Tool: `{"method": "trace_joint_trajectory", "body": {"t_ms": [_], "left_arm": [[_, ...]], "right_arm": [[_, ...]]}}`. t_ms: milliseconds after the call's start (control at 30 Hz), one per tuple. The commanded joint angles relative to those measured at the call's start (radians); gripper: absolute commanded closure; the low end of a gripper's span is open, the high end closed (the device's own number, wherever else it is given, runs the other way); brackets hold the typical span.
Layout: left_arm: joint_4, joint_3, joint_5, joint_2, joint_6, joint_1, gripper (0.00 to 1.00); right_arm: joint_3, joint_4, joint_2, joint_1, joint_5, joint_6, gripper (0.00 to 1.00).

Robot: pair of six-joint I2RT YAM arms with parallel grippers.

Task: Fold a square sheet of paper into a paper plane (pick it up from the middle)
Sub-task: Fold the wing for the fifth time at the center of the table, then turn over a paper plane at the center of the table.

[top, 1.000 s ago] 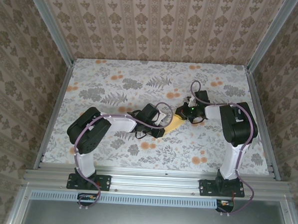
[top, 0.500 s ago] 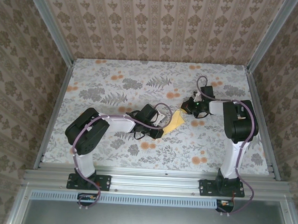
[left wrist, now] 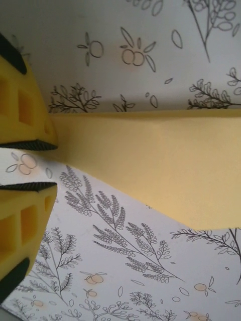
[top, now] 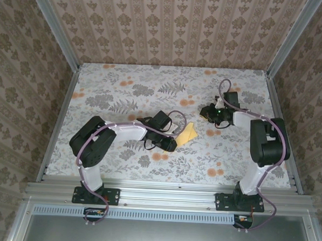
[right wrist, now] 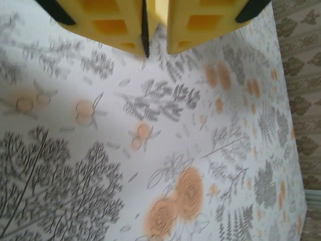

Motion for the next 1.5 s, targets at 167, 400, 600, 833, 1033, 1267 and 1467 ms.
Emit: {"method": "trace_joint_trajectory", "body": {"t_ms": [167,400,600,833,1033,1267,1467], "left_arm": [[-0.183,0.108,-0.11,-0.087,0.03,-0.034,0.61],[-0.245,0.157,-0.199,-0.039,0.075,-0.046,0.53],[-0.245,0.192,-0.194,0.019,0.089,-0.064,0.51],[-0.262,0.208,-0.253,0.071,0.09,-0.06,0.58],[-0.205,0.158,-0.252,0.041,0.059,-0.045,0.72],[-0.208,0.152,-0.226,0.047,0.054,-0.035,0.85],[-0.185,0.135,-0.152,0.02,0.039,-0.011,0.92]], "right_arm": [[-0.149,-0.08,-0.16,-0.001,-0.048,-0.066,0.67],[-0.248,-0.044,-0.216,-0.001,-0.088,-0.046,0.6],[-0.31,-0.016,-0.246,0.007,-0.104,-0.02,0.57],[-0.341,-0.006,-0.258,0.013,-0.108,-0.011,0.56],[-0.344,-0.004,-0.258,0.04,-0.105,-0.004,0.56],[-0.354,0.032,-0.258,0.099,-0.109,0.041,0.56],[-0.382,0.14,-0.252,0.161,-0.115,0.144,0.54]]}}
